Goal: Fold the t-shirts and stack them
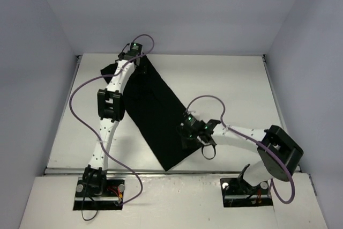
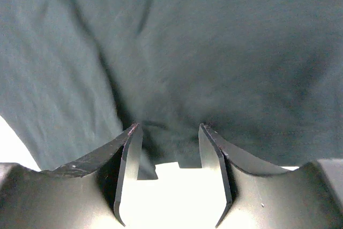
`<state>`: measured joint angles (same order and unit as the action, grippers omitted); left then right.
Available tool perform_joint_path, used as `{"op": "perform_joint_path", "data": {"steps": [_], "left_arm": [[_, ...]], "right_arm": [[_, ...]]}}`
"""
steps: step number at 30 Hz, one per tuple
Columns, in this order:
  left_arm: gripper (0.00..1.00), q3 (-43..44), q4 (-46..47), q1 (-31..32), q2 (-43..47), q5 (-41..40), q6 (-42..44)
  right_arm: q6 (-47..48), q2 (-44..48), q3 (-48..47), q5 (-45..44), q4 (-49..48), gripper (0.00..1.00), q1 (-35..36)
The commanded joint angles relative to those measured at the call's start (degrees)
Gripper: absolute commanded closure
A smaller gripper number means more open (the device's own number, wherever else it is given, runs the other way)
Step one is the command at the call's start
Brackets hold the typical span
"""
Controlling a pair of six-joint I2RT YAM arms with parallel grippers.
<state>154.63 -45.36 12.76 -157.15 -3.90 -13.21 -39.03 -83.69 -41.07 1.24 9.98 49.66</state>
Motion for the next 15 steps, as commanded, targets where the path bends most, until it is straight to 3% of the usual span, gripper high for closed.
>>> {"op": "perform_joint_path", "data": {"steps": [1, 4, 9, 15], "left_arm": [[0.36, -0.1, 5.3, 6.55, 2.56, 3.28, 6.25], [0.32, -3.43, 11.56, 6.92, 6.67, 3.53, 5.2], [0.24, -7.25, 12.6, 6.92, 19.31, 0.9, 5.14], [0.21, -27.66, 12.4, 6.92, 34.96, -8.89, 1.22]], "right_arm": [[-4.35, -0.39, -4.49, -0.44, 3.63, 0.56, 6.85], [-0.6, -0.76, -11.29, -4.76, 7.74, 0.56, 8.22], [14.01, -2.67, -24.42, -10.76, 13.36, 0.54, 5.03], [26.16, -11.4, -33.97, -11.31, 13.54, 0.54, -4.68]]}}
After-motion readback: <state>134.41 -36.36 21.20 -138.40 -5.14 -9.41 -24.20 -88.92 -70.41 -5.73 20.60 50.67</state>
